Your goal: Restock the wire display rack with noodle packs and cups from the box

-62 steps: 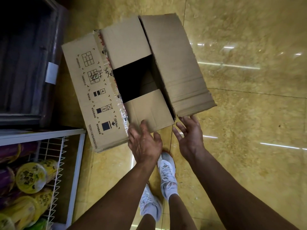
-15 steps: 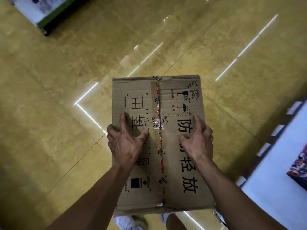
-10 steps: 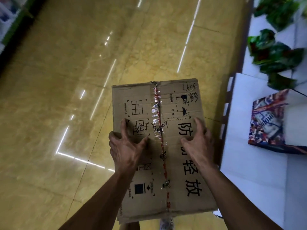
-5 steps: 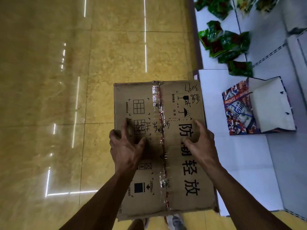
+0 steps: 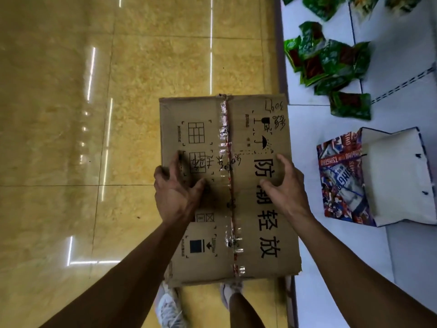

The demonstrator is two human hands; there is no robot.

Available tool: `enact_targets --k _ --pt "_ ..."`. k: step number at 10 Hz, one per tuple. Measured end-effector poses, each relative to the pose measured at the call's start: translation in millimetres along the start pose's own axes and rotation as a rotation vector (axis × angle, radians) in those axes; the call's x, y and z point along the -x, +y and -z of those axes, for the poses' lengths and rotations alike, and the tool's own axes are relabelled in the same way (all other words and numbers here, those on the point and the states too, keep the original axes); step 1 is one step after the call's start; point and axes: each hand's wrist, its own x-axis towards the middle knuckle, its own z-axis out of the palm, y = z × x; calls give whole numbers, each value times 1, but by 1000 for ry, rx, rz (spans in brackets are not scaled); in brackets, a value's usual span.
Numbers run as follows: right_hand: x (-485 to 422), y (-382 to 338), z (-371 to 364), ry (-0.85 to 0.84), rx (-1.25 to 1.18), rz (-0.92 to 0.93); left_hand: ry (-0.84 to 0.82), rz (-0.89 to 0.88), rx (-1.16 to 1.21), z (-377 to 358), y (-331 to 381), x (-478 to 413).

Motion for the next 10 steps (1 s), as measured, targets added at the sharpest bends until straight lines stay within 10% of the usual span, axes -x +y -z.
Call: enact_targets --k 10 --pt "-48 27 -12 -43 239 42 -228 54 -188 -55 29 -30"
